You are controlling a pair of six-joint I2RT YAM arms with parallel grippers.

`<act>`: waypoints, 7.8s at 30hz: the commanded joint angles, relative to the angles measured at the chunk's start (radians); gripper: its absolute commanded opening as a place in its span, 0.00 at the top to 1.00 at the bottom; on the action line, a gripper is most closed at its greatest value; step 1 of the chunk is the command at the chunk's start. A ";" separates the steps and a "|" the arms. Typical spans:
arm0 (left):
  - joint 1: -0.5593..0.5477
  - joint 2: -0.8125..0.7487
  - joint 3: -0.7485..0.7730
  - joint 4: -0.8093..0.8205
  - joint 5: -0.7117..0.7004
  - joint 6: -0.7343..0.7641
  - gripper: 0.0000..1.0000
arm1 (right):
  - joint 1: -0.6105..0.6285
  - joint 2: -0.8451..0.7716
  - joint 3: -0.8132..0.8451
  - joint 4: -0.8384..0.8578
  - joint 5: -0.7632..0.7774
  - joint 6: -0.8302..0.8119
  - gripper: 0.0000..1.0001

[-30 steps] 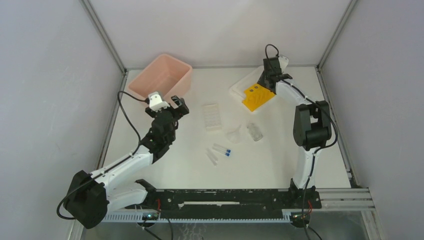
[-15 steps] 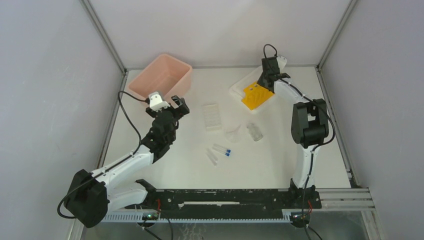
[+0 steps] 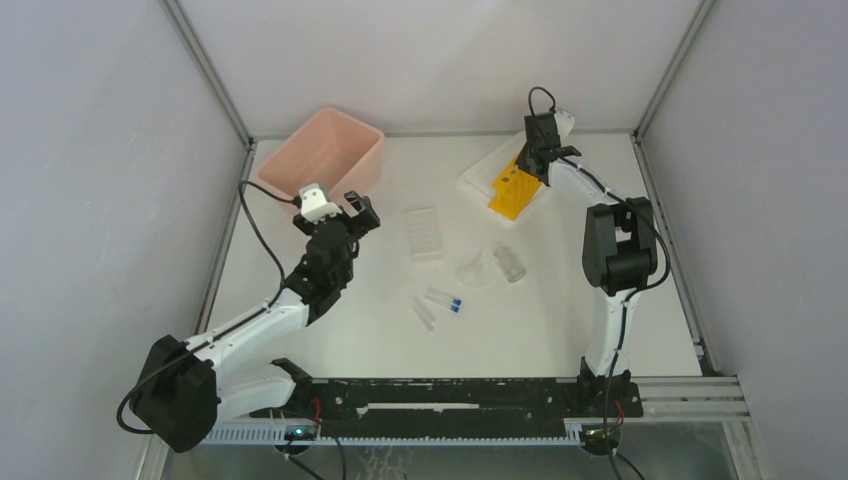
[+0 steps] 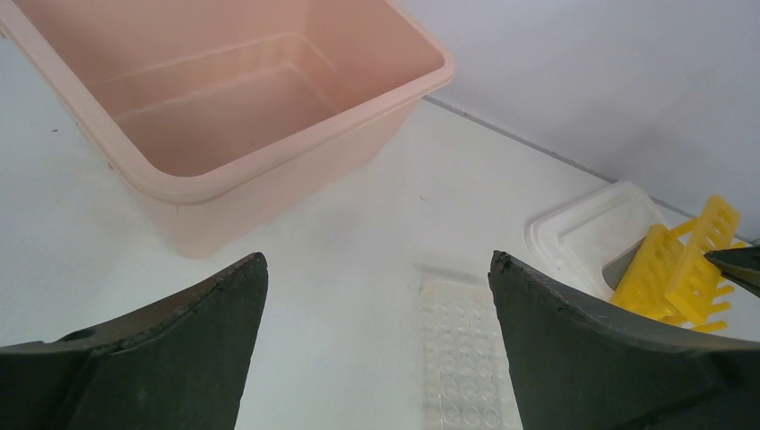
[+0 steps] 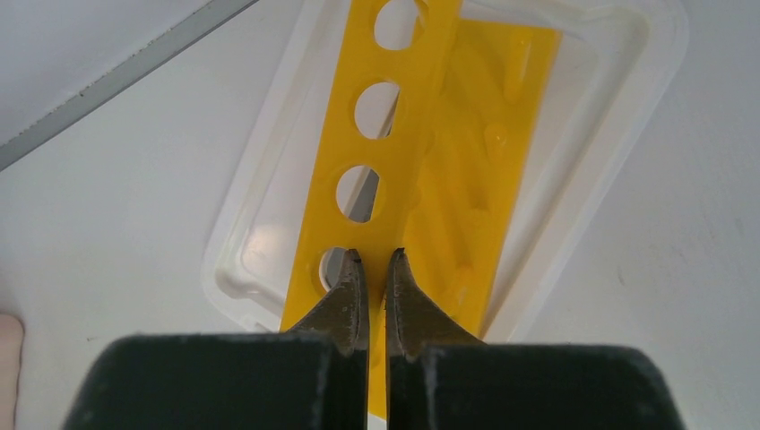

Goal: Organize the chemistry lab equipment
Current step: Pick up the test tube rack from the center of the board, then place the test tube rack at the center of the board, then pick up the storage box at the center of the board.

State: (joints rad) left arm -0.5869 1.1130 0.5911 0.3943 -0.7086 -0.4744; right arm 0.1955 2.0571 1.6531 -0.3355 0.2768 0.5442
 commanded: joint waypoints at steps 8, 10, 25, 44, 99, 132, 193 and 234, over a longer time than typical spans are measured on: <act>-0.005 -0.012 0.027 -0.001 -0.036 -0.008 0.03 | -0.004 -0.126 -0.027 0.061 -0.062 -0.050 1.00; -0.005 -0.017 0.029 -0.007 -0.040 -0.004 0.03 | -0.002 -0.143 -0.030 0.079 -0.075 -0.058 1.00; -0.005 -0.072 0.051 -0.070 -0.065 0.010 0.02 | 0.088 -0.283 -0.040 0.070 -0.025 -0.145 1.00; -0.007 -0.260 0.186 -0.604 -0.335 -0.154 0.03 | 0.668 -0.446 -0.129 0.032 0.187 -0.123 1.00; 0.122 -0.216 0.120 -0.617 -0.558 -0.365 0.00 | 0.938 -0.030 0.022 -0.091 0.277 0.229 0.41; 0.541 0.425 0.550 -0.628 -0.033 -0.512 0.00 | 0.845 -0.420 -0.270 0.101 0.354 0.079 0.43; 0.584 0.352 0.619 -0.141 0.499 -0.153 1.00 | 0.554 -0.707 -0.513 0.133 0.420 0.046 0.46; -0.010 0.989 1.611 -0.662 0.907 0.236 1.00 | 0.429 -1.157 -0.594 0.081 0.625 -0.001 0.46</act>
State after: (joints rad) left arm -0.5602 2.0743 2.0499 -0.2832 0.1322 -0.2424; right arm 0.6289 0.9325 1.0519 -0.2581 0.8860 0.5655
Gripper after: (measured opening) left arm 0.180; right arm 0.542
